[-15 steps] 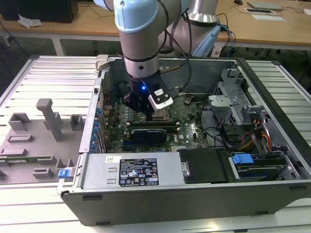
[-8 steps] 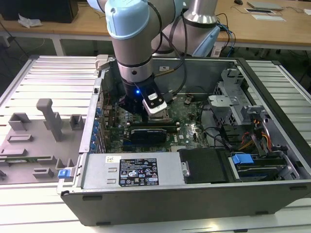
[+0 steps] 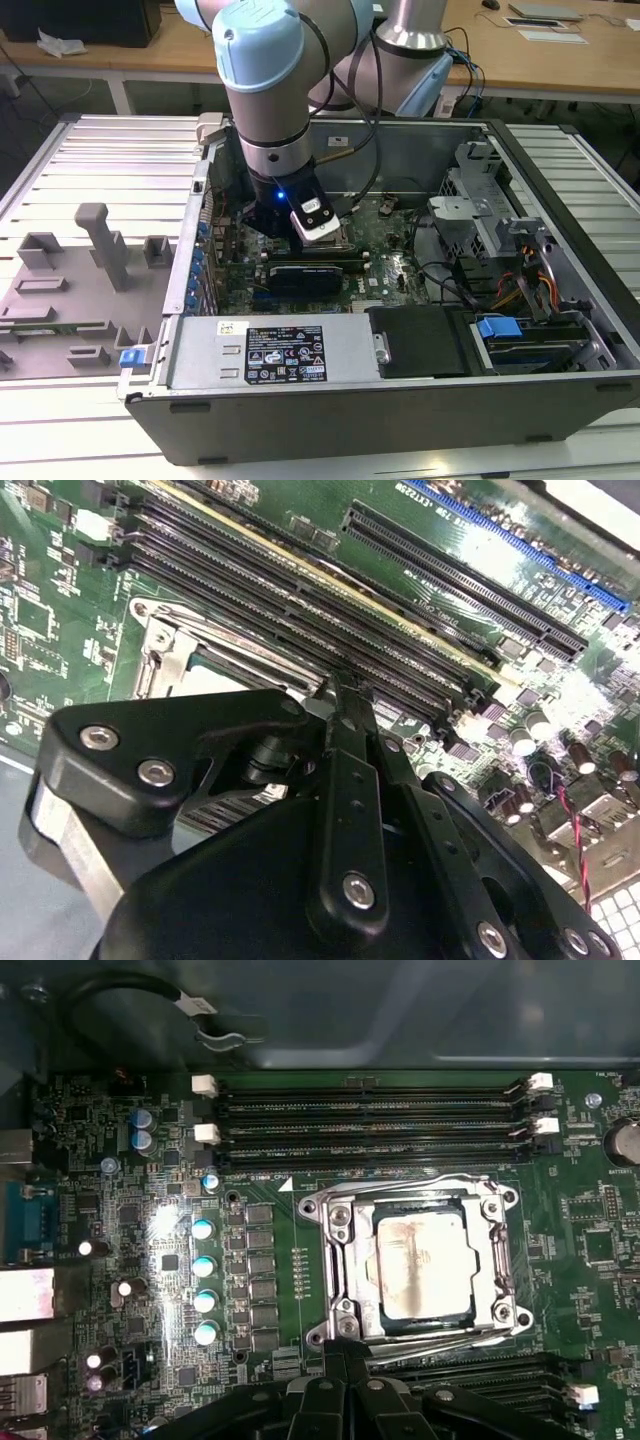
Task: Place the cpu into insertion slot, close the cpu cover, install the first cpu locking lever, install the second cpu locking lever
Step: 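Install the second cpu locking lever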
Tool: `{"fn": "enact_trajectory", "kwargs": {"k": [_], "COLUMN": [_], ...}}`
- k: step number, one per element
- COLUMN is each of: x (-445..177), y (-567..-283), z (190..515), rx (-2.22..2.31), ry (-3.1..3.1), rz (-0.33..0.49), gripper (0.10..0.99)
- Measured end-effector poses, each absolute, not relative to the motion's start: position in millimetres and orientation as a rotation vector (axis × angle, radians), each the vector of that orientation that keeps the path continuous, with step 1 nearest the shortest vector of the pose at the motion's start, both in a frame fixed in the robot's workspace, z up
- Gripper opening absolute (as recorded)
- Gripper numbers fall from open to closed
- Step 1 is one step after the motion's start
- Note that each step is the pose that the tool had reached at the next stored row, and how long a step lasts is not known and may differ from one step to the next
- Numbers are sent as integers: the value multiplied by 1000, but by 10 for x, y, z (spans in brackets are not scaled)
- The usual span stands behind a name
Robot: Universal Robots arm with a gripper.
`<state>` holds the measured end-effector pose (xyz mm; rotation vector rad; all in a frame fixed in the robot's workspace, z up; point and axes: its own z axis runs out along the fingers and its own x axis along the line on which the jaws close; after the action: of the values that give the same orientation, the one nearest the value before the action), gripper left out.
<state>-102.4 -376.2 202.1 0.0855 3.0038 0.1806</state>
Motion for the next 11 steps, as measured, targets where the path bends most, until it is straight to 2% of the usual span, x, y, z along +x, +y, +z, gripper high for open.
{"fn": "enact_trajectory", "kwargs": {"k": [11], "x": [-1074], "y": [-3760], "z": [1990], "rx": [74], "ry": [2996], "rz": [205], "gripper": [106]}}
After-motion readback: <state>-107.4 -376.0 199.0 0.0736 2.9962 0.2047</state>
